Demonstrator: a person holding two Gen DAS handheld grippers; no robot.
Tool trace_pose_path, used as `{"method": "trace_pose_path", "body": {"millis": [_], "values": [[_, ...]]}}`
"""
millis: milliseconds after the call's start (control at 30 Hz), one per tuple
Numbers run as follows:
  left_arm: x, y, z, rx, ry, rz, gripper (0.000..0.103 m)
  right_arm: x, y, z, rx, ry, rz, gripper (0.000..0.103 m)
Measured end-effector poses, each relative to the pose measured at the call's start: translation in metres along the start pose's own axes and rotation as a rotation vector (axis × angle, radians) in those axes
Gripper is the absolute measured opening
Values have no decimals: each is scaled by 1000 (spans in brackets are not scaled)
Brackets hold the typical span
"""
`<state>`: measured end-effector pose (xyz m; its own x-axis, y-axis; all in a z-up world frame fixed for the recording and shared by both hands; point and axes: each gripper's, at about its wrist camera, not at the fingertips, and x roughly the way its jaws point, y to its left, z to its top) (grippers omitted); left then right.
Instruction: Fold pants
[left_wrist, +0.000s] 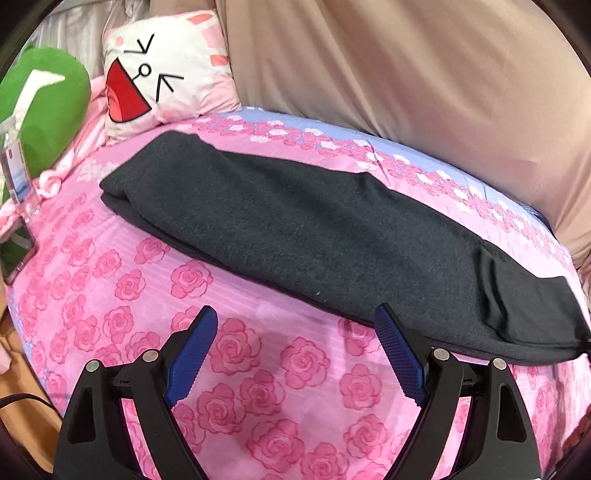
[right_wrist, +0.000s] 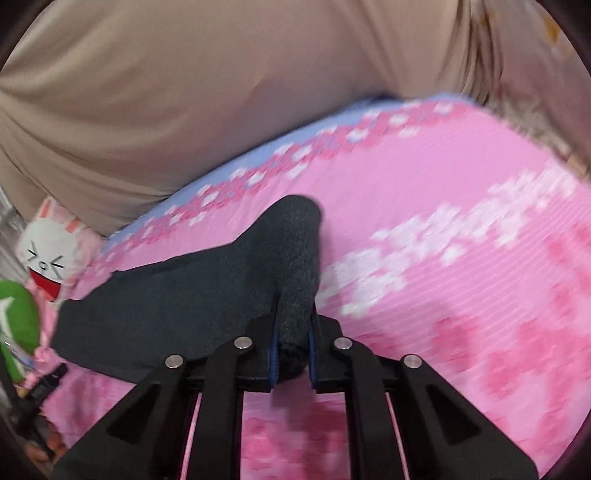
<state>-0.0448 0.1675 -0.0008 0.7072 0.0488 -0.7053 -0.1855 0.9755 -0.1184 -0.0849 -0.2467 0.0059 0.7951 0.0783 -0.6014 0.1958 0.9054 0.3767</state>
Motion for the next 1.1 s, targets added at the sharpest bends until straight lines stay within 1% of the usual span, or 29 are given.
{"method": "trace_pose_path", "body": {"millis": [67,133,233,267,300,333,367,400,433,467,500,533,567,600,633,700,733,767,800,833,867,933,967,1000,1067,1100], "values": [[-3,-7,0,15,-6,8,84,-11,-14,2,2,-5,-9,10],[-4,-14,0,27,-5,6,84,-22,-28,3,-5,-23,-41,10],[-5,-27,-2,48,-3,-2,84,-41,-56,5,22,-47,-82,9],[-6,-31,-3,58,2,-8,84,-48,-65,7,26,-69,-129,4],[-6,-36,-5,71,6,-17,84,-62,-81,9,23,-106,-235,0],[-6,-40,-6,82,6,-22,84,-66,-90,11,8,-109,-291,0],[-6,-45,-8,93,4,-24,86,-72,-107,13,7,-84,-354,0],[-5,-50,-11,105,5,-29,87,-78,-113,14,24,-88,-377,1],[-3,-55,-12,113,10,-34,87,-87,-114,14,39,-104,-370,3],[-1,-59,-12,119,16,-40,87,-93,-107,13,26,-111,-321,3],[0,-64,-13,124,19,-46,87,-93,-88,11,-23,-103,-257,8],[1,-69,-13,127,20,-52,87,-89,-67,9,-72,-90,-219,19],[1,-73,-13,128,20,-57,87,-81,-45,5,-121,-69,-175,27],[0,-79,-13,131,19,-69,87,-66,-12,-3,-184,-26,-86,46],[-1,-82,-13,136,16,-76,87,-53,13,-13,-232,18,-1,58],[-5,-87,-13,152,6,-76,87,-30,55,-33,-311,78,92,58],[-8,-88,-14,167,-2,-72,87,-20,70,-40,-344,98,109,58],[-10,-87,-14,174,-7,-67,87,-7,87,-47,-386,121,109,58],[-12,-84,-15,180,-12,-59,87,3,93,-50,-403,138,110,58],[-13,-80,-16,182,-16,-52,87,12,97,-52,-414,157,114,57],[-14,-76,-16,178,-15,-50,87,24,98,-55,-418,185,104,54],[-12,-64,-16,160,-5,-57,87,40,87,-54,-392,233,91,5],[-11,-59,-16,154,-2,-56,87,41,83,-50,-363,235,101,5],[-11,-56,-16,149,-1,-55,87,36,84,-42,-333,214,115,5],[-8,-47,-14,134,-2,-50,87,21,89,-25,-307,145,135,5],[-7,-44,-13,125,-2,-51,87,10,97,-15,-296,99,161,5]]}}
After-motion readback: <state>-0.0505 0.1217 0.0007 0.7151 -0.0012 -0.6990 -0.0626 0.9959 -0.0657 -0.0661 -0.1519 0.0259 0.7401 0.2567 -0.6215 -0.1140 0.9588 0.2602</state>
